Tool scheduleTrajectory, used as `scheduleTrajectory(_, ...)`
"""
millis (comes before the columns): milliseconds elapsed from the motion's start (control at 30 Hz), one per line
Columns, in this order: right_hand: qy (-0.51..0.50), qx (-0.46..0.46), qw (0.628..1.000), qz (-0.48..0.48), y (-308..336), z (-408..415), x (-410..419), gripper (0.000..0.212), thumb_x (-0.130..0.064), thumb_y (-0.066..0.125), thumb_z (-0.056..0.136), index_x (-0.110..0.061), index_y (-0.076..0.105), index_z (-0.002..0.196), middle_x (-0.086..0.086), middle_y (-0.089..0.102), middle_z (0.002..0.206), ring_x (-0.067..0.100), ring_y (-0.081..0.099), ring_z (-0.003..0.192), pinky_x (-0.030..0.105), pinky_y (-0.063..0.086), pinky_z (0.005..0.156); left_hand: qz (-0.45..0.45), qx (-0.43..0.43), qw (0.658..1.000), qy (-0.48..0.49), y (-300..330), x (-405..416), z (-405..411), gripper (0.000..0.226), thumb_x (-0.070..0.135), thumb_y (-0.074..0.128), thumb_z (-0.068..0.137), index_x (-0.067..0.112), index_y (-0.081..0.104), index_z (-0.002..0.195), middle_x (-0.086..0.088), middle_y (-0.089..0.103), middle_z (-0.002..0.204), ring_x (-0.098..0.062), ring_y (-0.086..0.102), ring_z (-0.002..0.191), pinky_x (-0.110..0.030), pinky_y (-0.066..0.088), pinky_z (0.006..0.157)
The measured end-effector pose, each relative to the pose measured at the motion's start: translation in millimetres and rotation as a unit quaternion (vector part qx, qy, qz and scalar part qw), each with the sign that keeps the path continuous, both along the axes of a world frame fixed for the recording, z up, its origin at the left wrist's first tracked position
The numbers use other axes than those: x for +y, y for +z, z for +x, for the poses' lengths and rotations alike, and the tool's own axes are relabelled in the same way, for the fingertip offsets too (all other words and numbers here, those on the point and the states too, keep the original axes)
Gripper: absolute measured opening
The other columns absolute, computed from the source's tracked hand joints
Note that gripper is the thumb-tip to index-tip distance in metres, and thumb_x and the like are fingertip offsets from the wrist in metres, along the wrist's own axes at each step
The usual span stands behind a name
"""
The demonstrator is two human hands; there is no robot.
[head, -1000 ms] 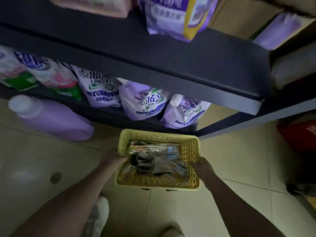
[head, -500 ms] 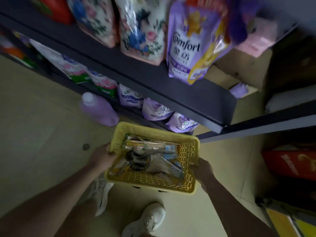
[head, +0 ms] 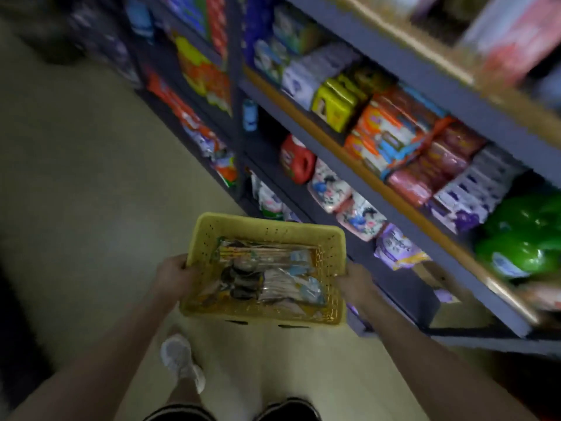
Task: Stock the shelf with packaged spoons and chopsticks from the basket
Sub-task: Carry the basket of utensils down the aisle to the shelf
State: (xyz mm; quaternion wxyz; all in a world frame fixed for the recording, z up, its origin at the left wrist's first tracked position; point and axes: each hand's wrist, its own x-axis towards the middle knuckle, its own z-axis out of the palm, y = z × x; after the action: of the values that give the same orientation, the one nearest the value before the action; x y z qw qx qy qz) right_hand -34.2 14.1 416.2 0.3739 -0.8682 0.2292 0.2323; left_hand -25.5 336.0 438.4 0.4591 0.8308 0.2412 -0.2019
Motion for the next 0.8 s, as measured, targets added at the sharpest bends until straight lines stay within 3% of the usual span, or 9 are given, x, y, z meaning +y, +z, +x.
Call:
scheduleTrajectory(100,0.033,-0.024,0.999,-0.002,23.9,49.3,77.9,0.022,-0.017,0.056,0.084,-0.006,0.057,0.065,0.015,0.064,0.073,0.023,0.053,0.066,0.032,0.037,0.060,0.001,-0.013,0.999,0.042,14.8,74.4,25.6,0.029,0.016,0.056,0.072,0.006,0.070,0.096,-0.016,0.070,0.091,-0.031,0.066,0.084,-0.041,0.054,0.077)
scheduleTrajectory(200,0.072,-0.052,0.996,-0.013,51.3,99.9,165.3,0.029,-0.022,0.055,0.073,-0.018,0.041,0.047,0.002,0.047,0.053,0.015,0.041,0.053,0.028,0.027,0.048,0.020,-0.021,0.997,0.074,21.7,152.4,56.4,0.024,0.005,0.053,0.079,0.004,0.068,0.097,-0.015,0.068,0.089,-0.032,0.065,0.084,-0.040,0.054,0.076)
scheduleTrajectory(267,0.101,-0.064,0.992,-0.028,65.3,135.7,219.8,0.018,-0.025,0.048,0.060,-0.021,0.039,0.045,-0.003,0.043,0.050,0.019,0.043,0.059,0.029,0.025,0.048,0.029,-0.029,0.995,0.091,23.1,202.9,78.7,0.024,0.003,0.052,0.079,0.004,0.068,0.097,-0.012,0.066,0.087,-0.030,0.064,0.082,-0.037,0.053,0.073)
scheduleTrajectory(333,0.130,-0.077,0.987,-0.044,69.5,170.9,266.5,0.009,-0.026,0.043,0.053,-0.019,0.044,0.047,-0.001,0.045,0.051,0.022,0.046,0.064,0.028,0.027,0.051,0.036,-0.033,0.994,0.098,27.1,248.8,101.4,0.024,0.002,0.051,0.080,0.005,0.067,0.097,-0.011,0.064,0.086,-0.028,0.061,0.081,-0.033,0.050,0.071)
scheduleTrajectory(400,0.143,-0.084,0.985,-0.038,63.7,209.1,304.4,0.020,-0.023,0.051,0.061,-0.005,0.058,0.058,0.007,0.053,0.058,0.023,0.051,0.065,0.027,0.031,0.056,0.050,-0.037,0.993,0.104,27.1,291.6,126.2,0.023,0.004,0.050,0.079,0.006,0.065,0.096,-0.013,0.066,0.089,-0.030,0.063,0.083,-0.035,0.051,0.071)
scheduleTrajectory(467,0.146,-0.094,0.984,-0.034,54.5,252.7,338.4,0.015,-0.010,0.057,0.071,0.003,0.064,0.071,0.012,0.060,0.065,0.027,0.056,0.065,0.030,0.035,0.056,0.056,-0.042,0.992,0.106,24.9,329.9,154.9,0.021,0.005,0.050,0.078,0.007,0.064,0.095,-0.015,0.067,0.092,-0.031,0.064,0.084,-0.035,0.053,0.071)
scheduleTrajectory(633,0.196,-0.095,0.975,-0.042,29.0,376.5,422.8,0.014,-0.008,0.054,0.076,0.003,0.058,0.067,0.015,0.059,0.062,0.031,0.057,0.058,0.030,0.032,0.053,0.072,-0.049,0.986,0.142,17.2,411.8,247.0,0.022,0.004,0.052,0.078,0.009,0.063,0.096,-0.014,0.067,0.091,-0.033,0.065,0.086,-0.044,0.056,0.076)
scheduleTrajectory(733,0.249,-0.108,0.961,-0.046,21.4,463.1,477.7,0.012,-0.010,0.054,0.075,-0.003,0.064,0.076,0.016,0.067,0.072,0.034,0.064,0.068,0.038,0.044,0.050,0.076,-0.049,0.979,0.181,15.0,458.5,311.1,0.022,0.006,0.052,0.083,0.009,0.062,0.102,-0.014,0.067,0.096,-0.029,0.064,0.085,-0.041,0.056,0.075)
scheduleTrajectory(800,0.293,-0.115,0.948,-0.057,27.0,522.2,519.4,0.010,-0.012,0.055,0.076,-0.007,0.064,0.075,0.013,0.066,0.073,0.033,0.064,0.069,0.044,0.051,0.057,0.083,-0.045,0.975,0.203,19.5,488.9,353.5,0.024,0.006,0.051,0.086,0.006,0.059,0.108,-0.015,0.066,0.101,-0.026,0.062,0.085,-0.036,0.053,0.070)
